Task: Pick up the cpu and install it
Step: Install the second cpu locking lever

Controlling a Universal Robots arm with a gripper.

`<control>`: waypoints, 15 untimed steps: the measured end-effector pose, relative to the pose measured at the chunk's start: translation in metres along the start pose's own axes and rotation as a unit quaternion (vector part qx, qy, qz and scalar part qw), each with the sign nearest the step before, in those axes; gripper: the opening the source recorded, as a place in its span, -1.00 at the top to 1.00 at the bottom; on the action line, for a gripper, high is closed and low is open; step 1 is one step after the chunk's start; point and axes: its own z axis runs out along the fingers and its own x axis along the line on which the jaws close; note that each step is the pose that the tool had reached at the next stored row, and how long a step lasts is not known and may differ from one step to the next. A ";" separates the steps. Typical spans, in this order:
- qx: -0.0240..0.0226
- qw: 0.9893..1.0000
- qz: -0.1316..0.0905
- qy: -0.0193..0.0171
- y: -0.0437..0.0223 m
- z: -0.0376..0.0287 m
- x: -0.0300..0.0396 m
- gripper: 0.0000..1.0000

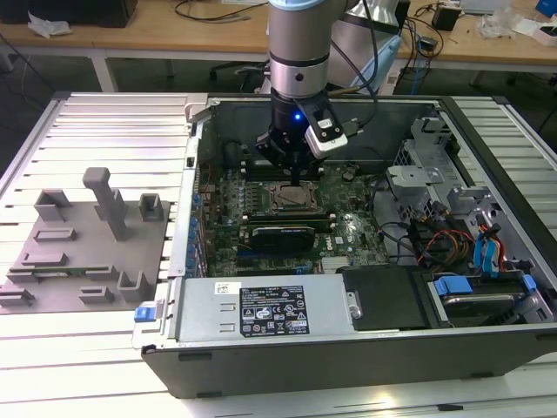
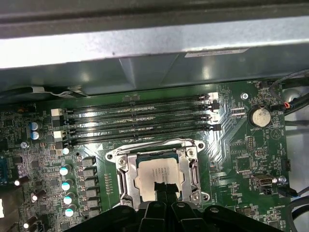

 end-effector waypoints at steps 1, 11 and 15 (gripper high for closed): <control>0.000 1.000 0.000 0.000 0.0000 0.0000 0.0000 0.79; 0.000 1.000 -0.005 0.000 -0.0331 0.0034 -0.0086 0.79; -0.002 1.000 -0.030 -0.001 -0.0362 0.0050 -0.0089 0.79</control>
